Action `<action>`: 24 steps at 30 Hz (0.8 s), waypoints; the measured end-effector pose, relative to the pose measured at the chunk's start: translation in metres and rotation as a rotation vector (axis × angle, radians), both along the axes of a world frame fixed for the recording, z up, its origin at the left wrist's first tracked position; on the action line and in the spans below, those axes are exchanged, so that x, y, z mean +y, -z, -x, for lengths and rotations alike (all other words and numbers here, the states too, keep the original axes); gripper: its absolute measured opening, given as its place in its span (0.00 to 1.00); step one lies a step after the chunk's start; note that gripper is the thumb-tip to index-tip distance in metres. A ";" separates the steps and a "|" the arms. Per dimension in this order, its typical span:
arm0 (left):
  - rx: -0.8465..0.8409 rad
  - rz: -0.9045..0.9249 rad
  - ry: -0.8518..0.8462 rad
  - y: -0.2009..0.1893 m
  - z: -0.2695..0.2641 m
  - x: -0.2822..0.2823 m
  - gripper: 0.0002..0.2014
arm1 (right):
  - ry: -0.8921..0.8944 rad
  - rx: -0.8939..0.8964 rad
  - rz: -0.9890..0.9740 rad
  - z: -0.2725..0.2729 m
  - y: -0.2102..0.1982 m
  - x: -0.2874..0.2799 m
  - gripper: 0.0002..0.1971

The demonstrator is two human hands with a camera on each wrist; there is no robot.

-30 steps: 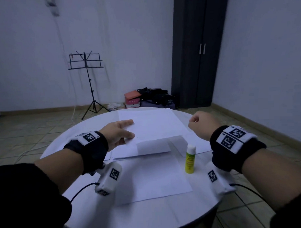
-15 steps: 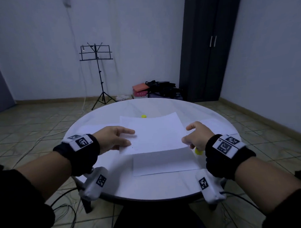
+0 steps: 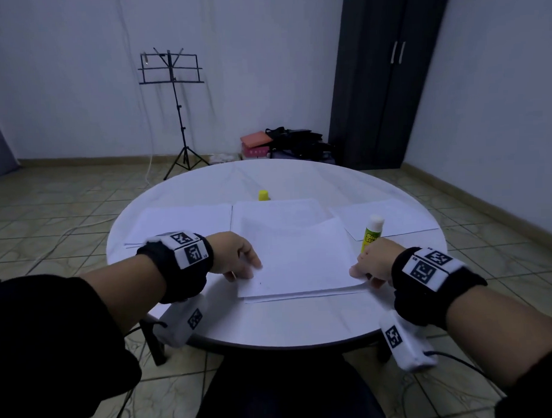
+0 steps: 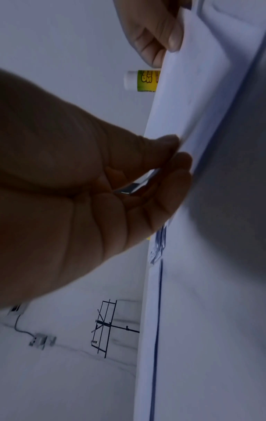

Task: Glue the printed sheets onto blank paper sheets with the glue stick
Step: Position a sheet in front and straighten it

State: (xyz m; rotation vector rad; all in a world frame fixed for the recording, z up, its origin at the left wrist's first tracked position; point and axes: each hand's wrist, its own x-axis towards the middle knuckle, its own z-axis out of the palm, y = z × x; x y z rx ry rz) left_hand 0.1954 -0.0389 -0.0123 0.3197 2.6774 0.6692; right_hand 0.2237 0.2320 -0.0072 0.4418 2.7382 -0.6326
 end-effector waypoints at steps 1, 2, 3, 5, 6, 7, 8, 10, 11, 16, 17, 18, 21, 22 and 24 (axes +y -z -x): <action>-0.009 0.010 0.013 0.001 0.001 0.001 0.10 | -0.006 -0.008 -0.028 0.001 0.002 0.000 0.10; -0.021 0.011 0.022 0.003 0.002 0.002 0.10 | -0.005 -0.014 -0.047 0.002 0.004 0.001 0.11; -0.035 0.011 0.026 0.004 0.003 0.003 0.10 | -0.005 -0.020 -0.061 0.002 0.004 0.001 0.11; -0.052 0.028 0.036 0.006 0.005 0.003 0.10 | -0.013 -0.028 -0.091 0.003 0.006 0.002 0.11; -0.055 0.042 0.043 0.008 0.006 0.004 0.11 | -0.020 -0.031 -0.097 0.004 0.008 0.003 0.12; -0.057 0.052 0.050 0.009 0.006 0.004 0.10 | -0.033 -0.032 -0.109 0.004 0.008 0.003 0.13; -0.058 0.056 0.055 0.009 0.007 0.004 0.10 | -0.044 -0.029 -0.123 0.005 0.009 0.004 0.13; -0.068 0.041 0.052 0.009 0.008 0.004 0.09 | -0.057 -0.024 -0.141 0.005 0.009 0.005 0.12; -0.073 0.035 0.051 0.009 0.008 0.004 0.09 | -0.059 -0.028 -0.142 0.006 0.009 0.005 0.11; -0.088 0.034 0.048 0.010 0.008 0.003 0.09 | -0.037 -0.048 -0.081 0.004 0.005 0.004 0.09; -0.092 0.031 0.046 0.010 0.009 0.003 0.09 | -0.032 -0.050 -0.071 0.003 0.005 0.004 0.09; -0.095 0.029 0.045 0.010 0.009 0.003 0.09 | -0.031 -0.051 -0.069 0.003 0.004 0.004 0.09; -0.102 0.027 0.039 0.011 0.008 0.003 0.08 | -0.030 -0.053 -0.062 0.002 0.004 0.004 0.09; -0.103 0.025 0.037 0.011 0.008 0.003 0.08 | -0.026 -0.051 -0.052 0.002 0.004 0.004 0.08; -0.096 0.029 0.034 0.010 0.008 0.004 0.07 | -0.018 -0.047 -0.027 0.002 0.005 0.005 0.08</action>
